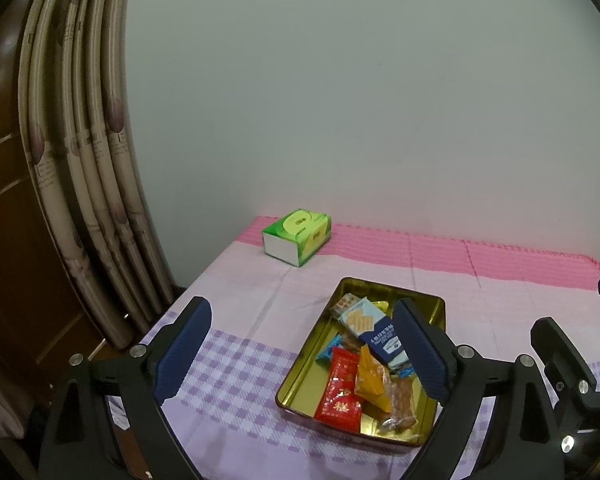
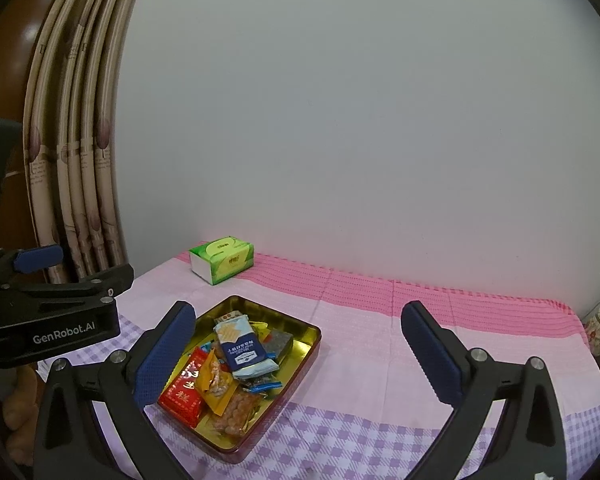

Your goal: Organize snacks

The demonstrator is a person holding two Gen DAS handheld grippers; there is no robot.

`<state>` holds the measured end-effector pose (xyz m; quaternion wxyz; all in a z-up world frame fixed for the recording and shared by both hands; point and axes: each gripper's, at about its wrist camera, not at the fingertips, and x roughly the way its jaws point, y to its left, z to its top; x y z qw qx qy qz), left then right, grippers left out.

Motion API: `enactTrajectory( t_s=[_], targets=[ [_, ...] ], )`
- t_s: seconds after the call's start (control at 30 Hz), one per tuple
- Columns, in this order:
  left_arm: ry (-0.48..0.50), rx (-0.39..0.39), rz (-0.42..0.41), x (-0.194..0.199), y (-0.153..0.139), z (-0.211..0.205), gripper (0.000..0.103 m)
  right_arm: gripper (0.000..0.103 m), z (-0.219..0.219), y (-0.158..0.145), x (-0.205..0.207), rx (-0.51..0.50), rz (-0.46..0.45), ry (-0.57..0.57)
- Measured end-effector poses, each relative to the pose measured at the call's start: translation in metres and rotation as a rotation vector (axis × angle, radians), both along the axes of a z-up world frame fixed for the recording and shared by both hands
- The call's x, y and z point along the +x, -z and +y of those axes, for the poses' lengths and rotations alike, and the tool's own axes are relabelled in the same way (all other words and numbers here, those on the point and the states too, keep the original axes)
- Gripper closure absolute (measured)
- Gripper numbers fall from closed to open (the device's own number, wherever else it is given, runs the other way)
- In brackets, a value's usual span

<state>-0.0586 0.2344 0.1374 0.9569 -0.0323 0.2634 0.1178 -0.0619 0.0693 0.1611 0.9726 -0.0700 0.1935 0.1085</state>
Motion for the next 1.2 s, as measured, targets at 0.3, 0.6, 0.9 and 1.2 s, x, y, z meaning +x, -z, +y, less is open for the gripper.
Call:
enactTrajectory(
  t_s=[0.3, 0.6, 0.9, 1.2],
  targets=[
    [0.002, 0.001, 0.007, 0.000, 0.001, 0.000, 0.008, 0.001, -0.002, 0.004, 0.002, 0.002, 0.014, 0.002],
    [0.019, 0.021, 0.047, 0.006, 0.010, 0.002, 0.008, 0.001, -0.004, 0.013, 0.007, 0.000, 0.045, 0.002],
    [0.021, 0.036, 0.103, 0.018, 0.023, 0.004, 0.006, 0.001, -0.009, 0.024, 0.016, 0.017, 0.084, 0.013],
    [0.028, 0.058, 0.128, 0.026, 0.030, 0.001, 0.005, 0.001, -0.010, 0.030, 0.020, 0.018, 0.099, 0.013]
  ],
)
